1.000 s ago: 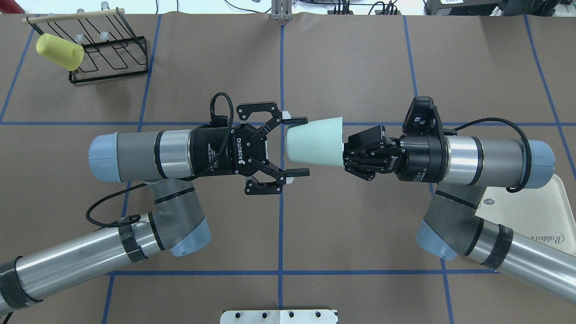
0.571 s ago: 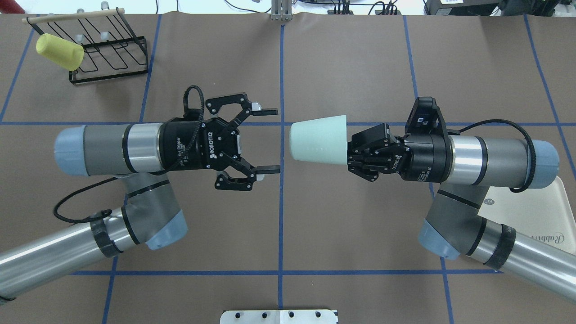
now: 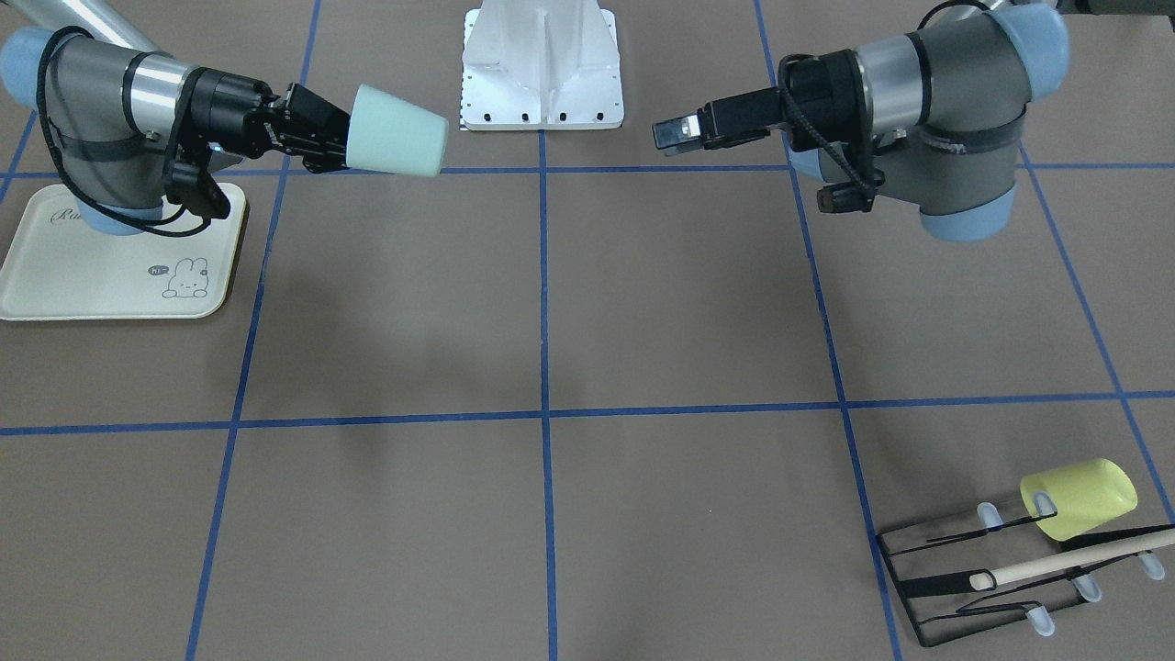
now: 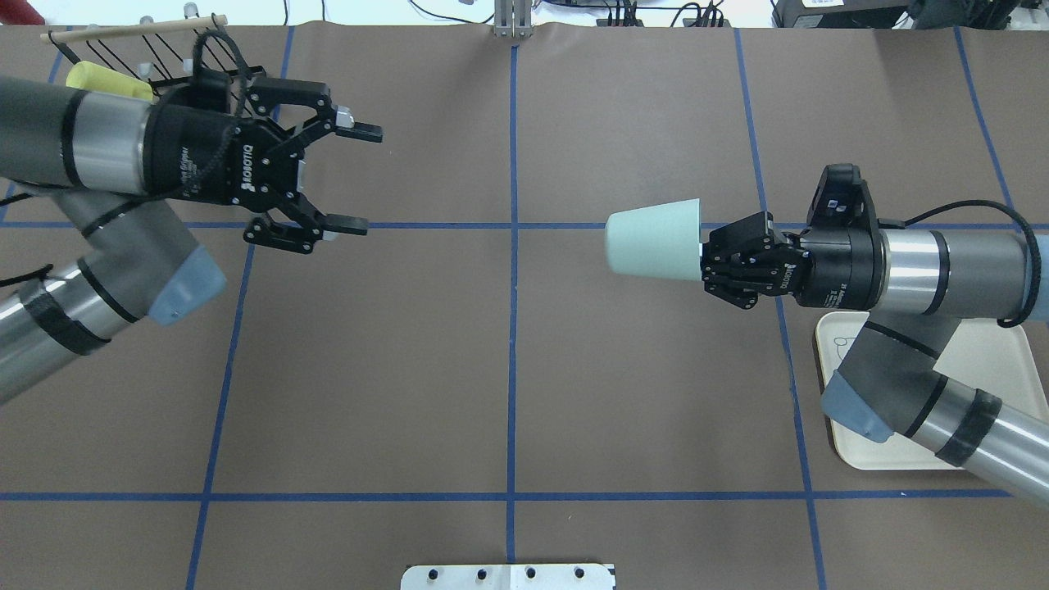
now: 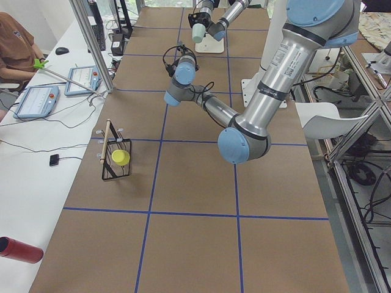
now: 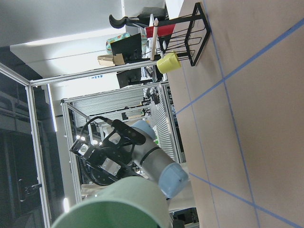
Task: Left arm grabs green cup and hands to right arm on tray
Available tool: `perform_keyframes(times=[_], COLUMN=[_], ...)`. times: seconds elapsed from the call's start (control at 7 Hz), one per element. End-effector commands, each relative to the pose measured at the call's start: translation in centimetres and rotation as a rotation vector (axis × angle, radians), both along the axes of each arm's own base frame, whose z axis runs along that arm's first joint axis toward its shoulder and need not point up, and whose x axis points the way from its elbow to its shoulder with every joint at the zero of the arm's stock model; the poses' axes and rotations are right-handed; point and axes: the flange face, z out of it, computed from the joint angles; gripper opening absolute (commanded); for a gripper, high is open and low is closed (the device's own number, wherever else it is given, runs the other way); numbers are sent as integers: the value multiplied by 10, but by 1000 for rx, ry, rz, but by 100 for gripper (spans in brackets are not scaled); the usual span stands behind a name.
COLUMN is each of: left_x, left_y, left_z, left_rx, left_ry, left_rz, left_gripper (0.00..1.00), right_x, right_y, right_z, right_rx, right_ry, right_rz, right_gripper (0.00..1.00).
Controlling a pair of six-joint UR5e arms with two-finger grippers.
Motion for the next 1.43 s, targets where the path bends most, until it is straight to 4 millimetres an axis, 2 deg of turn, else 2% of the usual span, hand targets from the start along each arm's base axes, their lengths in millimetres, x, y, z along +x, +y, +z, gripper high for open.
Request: perform_keyframes(times=[0.0,0.29,0.43,0.57,0.71,1.0,1.29], left_x=[-62,-119,-141,-152,-171,-176,-197], left_y=[-26,-46,-55,-66,-81,-96,-114], left_z=[58,103,119,132,140,159,172], left_rx=[172,245,231,238,238,251,268], left_ry=[-166,-342,-408,-472,-546,-652,-771], left_rz=[-163,-200,-209,-230,-256,-245,-326], left_gripper=[100,100,100,100,100,100,100], right_x=[30,94,124,146,168,185,191], right_y=[-42,-84,-103,-104,-99,-89,-85], right_z=[26,38,52,83,123,191,237], right_rx=[69,105,94,106,169,251,303], right_ry=[245,420,512,594,693,902,1096], right_rz=[2,35,51,72,104,104,37], right_gripper=[0,0,0,0,0,0,0])
